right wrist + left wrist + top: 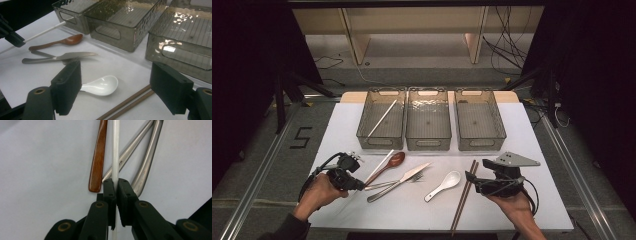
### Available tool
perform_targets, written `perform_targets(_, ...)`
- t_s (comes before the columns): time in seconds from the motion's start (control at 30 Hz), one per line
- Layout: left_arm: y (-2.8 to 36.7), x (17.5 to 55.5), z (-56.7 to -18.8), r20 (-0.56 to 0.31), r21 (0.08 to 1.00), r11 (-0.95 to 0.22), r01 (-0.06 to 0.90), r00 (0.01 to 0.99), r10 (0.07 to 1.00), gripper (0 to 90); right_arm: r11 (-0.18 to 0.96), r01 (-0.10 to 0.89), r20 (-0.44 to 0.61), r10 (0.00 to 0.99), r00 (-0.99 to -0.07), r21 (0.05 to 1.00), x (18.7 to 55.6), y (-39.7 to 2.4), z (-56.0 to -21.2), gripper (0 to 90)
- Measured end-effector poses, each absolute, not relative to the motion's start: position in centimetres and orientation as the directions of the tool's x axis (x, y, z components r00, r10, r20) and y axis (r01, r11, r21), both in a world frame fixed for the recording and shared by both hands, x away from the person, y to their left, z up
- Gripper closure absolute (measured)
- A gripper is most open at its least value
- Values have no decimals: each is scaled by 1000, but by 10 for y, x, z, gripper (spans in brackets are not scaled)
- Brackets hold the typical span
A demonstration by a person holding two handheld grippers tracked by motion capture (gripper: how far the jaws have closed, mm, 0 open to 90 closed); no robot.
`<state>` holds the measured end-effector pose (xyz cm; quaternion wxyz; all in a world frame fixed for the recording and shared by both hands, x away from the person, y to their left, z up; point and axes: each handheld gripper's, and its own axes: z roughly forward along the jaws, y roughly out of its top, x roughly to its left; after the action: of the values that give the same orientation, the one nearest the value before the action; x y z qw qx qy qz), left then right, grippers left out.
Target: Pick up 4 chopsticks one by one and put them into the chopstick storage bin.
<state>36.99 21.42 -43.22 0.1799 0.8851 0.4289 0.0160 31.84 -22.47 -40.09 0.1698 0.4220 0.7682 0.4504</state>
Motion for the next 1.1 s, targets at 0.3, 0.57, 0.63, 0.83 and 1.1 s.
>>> perform_targets(0.3, 217, 377, -420, -152, 403, -529, 747, 625, 766, 850, 236, 497, 121, 802, -585, 835, 319, -225, -401, 263)
perform_targets(0.57, 221, 391, -409, -163, 453, -498, 739, 618, 769, 849, 234, 501, 126, 802, -583, 833, 319, -225, -402, 263)
perform_targets(0.63, 222, 395, -407, -157, 460, -493, 738, 614, 774, 849, 233, 501, 125, 803, -583, 834, 319, -225, -402, 263)
perform_targets(0.83, 223, 409, -403, -163, 487, -477, 732, 613, 774, 849, 231, 502, 126, 805, -580, 833, 319, -225, -402, 263)
perform_targets(1.1, 222, 424, -389, -149, 535, -450, 715, 604, 783, 849, 231, 503, 127, 805, -580, 833, 320, -226, -402, 263)
